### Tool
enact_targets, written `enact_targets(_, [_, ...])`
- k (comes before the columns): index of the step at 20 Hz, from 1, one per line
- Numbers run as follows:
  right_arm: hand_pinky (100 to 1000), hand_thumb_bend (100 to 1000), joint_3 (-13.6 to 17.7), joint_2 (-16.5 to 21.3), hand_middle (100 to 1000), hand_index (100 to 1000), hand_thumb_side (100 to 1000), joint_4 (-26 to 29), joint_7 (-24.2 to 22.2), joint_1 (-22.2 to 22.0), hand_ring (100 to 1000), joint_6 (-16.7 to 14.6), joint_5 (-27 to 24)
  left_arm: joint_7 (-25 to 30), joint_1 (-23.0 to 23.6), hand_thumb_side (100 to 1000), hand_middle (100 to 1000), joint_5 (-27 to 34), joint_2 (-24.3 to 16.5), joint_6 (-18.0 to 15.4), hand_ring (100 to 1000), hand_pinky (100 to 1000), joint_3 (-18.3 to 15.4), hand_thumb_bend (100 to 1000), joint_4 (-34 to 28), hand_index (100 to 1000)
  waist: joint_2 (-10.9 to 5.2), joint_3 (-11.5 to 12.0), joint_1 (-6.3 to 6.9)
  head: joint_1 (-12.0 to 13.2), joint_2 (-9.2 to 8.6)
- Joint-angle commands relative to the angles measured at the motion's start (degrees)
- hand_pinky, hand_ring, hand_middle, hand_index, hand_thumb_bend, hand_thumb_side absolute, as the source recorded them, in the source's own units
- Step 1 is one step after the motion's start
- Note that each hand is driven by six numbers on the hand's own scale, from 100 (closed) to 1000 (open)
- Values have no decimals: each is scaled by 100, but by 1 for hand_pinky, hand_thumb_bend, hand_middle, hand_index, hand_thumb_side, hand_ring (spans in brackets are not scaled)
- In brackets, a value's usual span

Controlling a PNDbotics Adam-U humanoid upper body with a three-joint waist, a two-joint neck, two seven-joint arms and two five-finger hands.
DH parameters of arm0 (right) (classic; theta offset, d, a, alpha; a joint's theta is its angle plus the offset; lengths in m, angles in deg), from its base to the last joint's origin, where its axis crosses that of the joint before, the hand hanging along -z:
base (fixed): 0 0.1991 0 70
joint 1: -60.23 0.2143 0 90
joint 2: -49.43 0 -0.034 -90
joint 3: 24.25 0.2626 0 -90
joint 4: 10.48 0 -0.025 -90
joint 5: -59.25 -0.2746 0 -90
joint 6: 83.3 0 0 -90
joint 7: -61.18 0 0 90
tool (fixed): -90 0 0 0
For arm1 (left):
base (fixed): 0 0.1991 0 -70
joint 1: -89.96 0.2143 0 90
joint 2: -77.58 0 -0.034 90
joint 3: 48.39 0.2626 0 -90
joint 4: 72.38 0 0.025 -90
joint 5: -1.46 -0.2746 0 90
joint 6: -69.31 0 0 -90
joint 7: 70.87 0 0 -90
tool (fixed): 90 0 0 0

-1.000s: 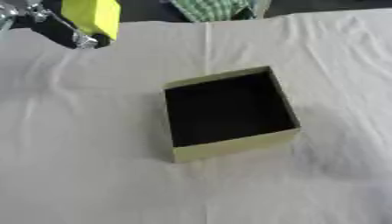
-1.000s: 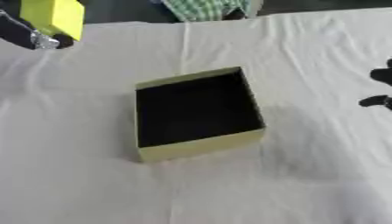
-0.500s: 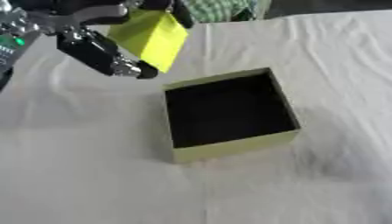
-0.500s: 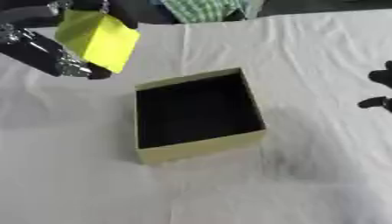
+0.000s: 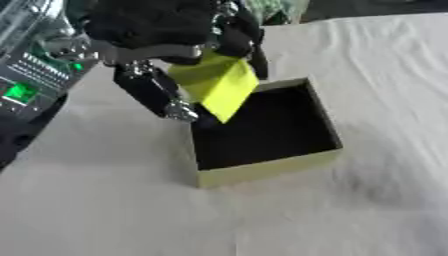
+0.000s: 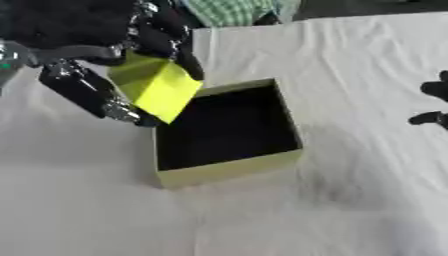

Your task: Pick up objects on the table and place them in the box.

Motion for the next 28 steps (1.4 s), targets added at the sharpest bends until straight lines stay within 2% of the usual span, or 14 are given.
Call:
enact_targets(1, [575,100,26,40,733,868,759,38,-13,36,862,-14,2,47,-151,100,484,-48,127,51,522,676,43,435,176,749,-98,-38,-34,43,-39])
enact_targets(7, [575,100,13,7,729,868,760,36,-35,38,862,-13,-3,-118,-391,100,487,-362,619,-219,524,686,319,433,1084,749,-85,-85,-44,79,-44])
enact_targets(16, [574,100,-6,-27,724,868,764,29,-62,32,860,-7,-4,-387,-477,100,492,-947,1060,-600,528,694,439,443,2172,749,-62,-137,-50,119,-53])
enact_targets(28, [575,100,-19,-51,721,867,765,21,-87,36,858,0,-7,-377,-466,136,531,-1243,1419,-1055,561,724,659,497,2876,770,-55,-174,-38,157,-51])
